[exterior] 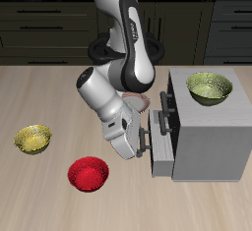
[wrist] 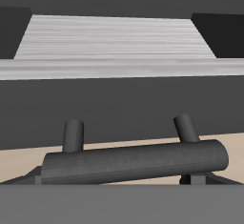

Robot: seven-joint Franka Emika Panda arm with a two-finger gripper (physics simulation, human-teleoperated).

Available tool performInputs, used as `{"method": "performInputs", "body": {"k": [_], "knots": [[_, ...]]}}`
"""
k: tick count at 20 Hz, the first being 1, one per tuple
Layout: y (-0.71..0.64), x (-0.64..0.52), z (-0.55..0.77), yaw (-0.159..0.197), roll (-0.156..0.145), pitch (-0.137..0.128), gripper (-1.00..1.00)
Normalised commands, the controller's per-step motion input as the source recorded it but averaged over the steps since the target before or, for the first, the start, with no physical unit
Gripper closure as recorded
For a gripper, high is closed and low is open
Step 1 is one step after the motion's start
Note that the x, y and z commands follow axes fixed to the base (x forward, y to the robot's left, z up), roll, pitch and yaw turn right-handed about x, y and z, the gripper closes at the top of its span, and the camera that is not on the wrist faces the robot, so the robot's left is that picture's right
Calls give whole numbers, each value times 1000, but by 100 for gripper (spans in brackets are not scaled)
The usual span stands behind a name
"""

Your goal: Close the bottom drawer of the white cabinet and place the red bowl on the plate

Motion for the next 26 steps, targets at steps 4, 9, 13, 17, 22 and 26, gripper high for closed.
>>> {"method": "performInputs", "body": {"k": [4, 9, 13, 17, 22, 26], "knots": [[60, 102, -174, 52, 22, -58, -100], [190, 102, -118, 41, 32, -62, -100], [210, 145, -72, 3, 22, -3, -100], [337, 147, -21, -27, 42, -4, -100], [272, 109, -46, 55, 50, -39, -100], [266, 141, -1, -3, 22, -20, -100]]}}
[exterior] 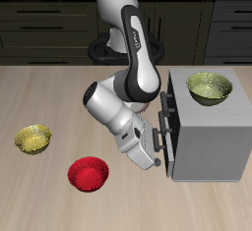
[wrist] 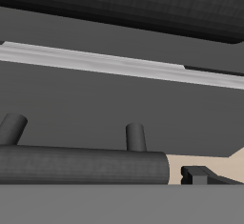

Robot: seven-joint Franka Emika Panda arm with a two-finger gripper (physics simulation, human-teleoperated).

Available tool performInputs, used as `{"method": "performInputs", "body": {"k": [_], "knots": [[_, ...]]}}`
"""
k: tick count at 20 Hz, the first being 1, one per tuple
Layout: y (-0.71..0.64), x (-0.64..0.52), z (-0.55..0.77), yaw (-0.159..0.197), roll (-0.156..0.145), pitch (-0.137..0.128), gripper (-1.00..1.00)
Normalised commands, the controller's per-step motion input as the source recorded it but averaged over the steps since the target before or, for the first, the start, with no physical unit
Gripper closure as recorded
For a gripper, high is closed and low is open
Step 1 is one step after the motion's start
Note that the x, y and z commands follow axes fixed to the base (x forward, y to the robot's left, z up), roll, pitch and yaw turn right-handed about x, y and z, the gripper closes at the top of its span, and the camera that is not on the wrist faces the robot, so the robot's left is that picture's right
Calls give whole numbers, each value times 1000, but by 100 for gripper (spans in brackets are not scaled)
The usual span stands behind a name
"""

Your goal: Close the bottom drawer of the white cabinet and place the red bowl on the plate

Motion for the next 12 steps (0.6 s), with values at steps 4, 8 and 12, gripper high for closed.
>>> {"method": "performInputs", "body": {"k": [4, 8, 12], "knots": [[176, 93, 33, 10, 21, -40, -100], [204, 137, 50, 55, 39, -79, -100], [245, 101, 85, 98, 63, -84, -100]]}}
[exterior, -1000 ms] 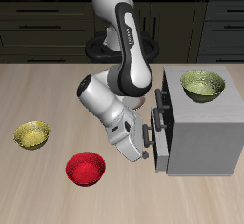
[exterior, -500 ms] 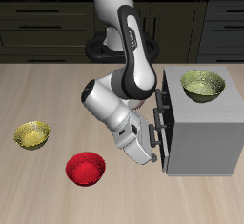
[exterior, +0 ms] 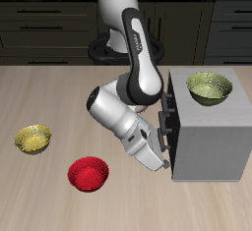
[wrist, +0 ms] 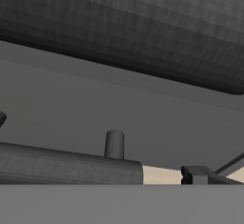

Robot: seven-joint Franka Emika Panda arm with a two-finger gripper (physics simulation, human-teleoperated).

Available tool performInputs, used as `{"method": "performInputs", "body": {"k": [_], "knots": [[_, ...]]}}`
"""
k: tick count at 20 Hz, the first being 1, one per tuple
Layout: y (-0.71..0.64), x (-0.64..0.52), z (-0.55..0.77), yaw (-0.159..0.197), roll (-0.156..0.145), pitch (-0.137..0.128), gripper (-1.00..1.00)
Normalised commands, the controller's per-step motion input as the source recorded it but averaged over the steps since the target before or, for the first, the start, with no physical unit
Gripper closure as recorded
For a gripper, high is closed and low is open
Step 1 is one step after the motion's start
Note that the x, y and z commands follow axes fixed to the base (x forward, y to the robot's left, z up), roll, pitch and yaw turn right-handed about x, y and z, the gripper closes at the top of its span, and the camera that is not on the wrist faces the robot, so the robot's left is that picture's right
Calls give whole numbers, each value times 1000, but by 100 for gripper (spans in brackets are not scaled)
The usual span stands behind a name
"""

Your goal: Close the bottom drawer of the white cabinet and place the red bowl on the plate

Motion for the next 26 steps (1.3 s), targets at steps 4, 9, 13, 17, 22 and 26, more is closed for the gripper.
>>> {"method": "performInputs", "body": {"k": [4, 9, 13, 17, 22, 26], "knots": [[50, -60, 94, -8, 3, 9, -100], [-63, -140, 140, 18, 7, 15, -100], [-198, -93, 224, -23, -36, 38, -100], [-217, -142, 205, -118, -74, 111, -100], [-205, -154, 266, -410, -131, 218, -100], [-258, -88, 339, -555, -130, 193, -100]]}}
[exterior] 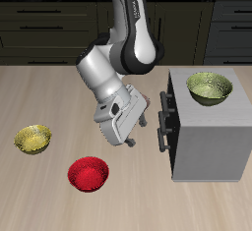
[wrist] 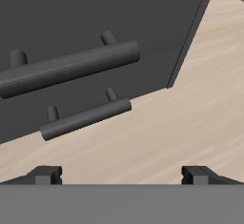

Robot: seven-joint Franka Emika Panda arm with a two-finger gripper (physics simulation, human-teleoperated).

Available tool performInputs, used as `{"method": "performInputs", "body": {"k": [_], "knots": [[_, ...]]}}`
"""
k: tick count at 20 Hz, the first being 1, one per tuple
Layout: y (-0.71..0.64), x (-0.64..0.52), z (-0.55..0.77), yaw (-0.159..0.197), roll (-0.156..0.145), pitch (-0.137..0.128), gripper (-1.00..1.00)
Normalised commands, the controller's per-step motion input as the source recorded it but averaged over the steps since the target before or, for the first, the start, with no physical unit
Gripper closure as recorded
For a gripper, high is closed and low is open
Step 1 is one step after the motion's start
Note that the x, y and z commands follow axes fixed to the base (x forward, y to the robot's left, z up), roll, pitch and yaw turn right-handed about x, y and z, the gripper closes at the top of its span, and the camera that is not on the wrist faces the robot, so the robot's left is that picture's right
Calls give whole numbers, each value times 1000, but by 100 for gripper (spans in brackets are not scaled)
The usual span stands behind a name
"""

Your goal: Close the bottom drawer of the white cabinet and place the red bowl on the plate

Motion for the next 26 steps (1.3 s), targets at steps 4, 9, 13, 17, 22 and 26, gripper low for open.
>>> {"method": "performInputs", "body": {"k": [4, 9, 13, 17, 22, 26], "knots": [[-251, -93, 318, -432, -64, 151, -100], [-225, -87, 308, -375, -68, 100, -100], [-226, -153, 239, -342, 15, 63, -100], [-231, -57, 200, -271, -42, 34, -100], [-183, -13, 237, -166, -24, 21, -100], [-163, 9, 222, -152, -27, 31, -100]]}}
